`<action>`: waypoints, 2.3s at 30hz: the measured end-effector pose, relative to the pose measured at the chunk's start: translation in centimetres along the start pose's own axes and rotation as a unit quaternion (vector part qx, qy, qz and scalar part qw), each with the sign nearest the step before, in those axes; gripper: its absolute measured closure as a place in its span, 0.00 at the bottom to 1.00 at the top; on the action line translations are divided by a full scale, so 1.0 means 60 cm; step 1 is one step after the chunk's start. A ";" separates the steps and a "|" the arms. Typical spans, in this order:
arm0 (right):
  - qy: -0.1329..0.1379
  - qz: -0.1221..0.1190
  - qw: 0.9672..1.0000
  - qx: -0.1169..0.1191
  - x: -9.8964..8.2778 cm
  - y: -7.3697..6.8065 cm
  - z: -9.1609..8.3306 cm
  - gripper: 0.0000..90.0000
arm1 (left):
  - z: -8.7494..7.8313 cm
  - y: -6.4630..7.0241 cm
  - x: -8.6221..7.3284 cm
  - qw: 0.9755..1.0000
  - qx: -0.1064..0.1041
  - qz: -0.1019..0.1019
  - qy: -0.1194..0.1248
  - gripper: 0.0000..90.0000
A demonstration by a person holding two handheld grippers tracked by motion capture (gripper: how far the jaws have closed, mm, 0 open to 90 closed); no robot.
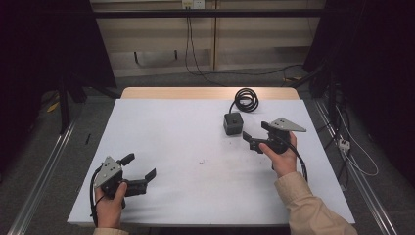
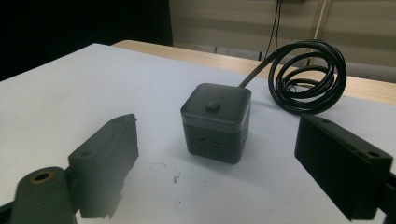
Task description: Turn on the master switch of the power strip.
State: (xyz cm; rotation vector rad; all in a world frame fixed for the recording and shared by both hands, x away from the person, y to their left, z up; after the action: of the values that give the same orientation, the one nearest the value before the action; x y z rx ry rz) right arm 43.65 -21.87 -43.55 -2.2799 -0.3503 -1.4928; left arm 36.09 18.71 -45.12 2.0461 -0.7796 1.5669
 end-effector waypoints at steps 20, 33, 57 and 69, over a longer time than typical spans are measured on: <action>-0.005 0.008 1.000 -0.013 0.006 0.012 0.021 0.19 | 0.021 0.002 0.006 1.000 -0.010 -0.004 0.006 0.03; -0.005 0.015 1.000 -0.019 0.006 0.018 0.039 0.26 | 0.017 0.000 0.006 1.000 -0.008 -0.004 0.007 0.03; -0.013 -0.006 1.000 -0.013 0.024 0.005 0.059 0.48 | 0.015 -0.004 0.005 1.000 -0.006 -0.003 0.008 0.03; -0.024 -0.013 1.000 -0.011 0.021 0.006 0.067 0.60 | 0.015 -0.004 0.004 1.000 -0.004 -0.005 0.007 0.03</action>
State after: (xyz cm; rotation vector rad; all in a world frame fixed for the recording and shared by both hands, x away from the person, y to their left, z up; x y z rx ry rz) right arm 47.59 -20.36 -43.91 -2.3394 -0.3807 -1.4646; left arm 36.96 18.24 -45.10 2.0283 -0.7683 1.5683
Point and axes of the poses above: each handheld gripper's, and its own axes: z roughly forward along the jaws, x roughly out of its top, y roughly to its right, the point moved 6 cm from there along z, roughly forward along the jaws, and after that the axes turned 5 degrees about z, right-handed, at the moved point
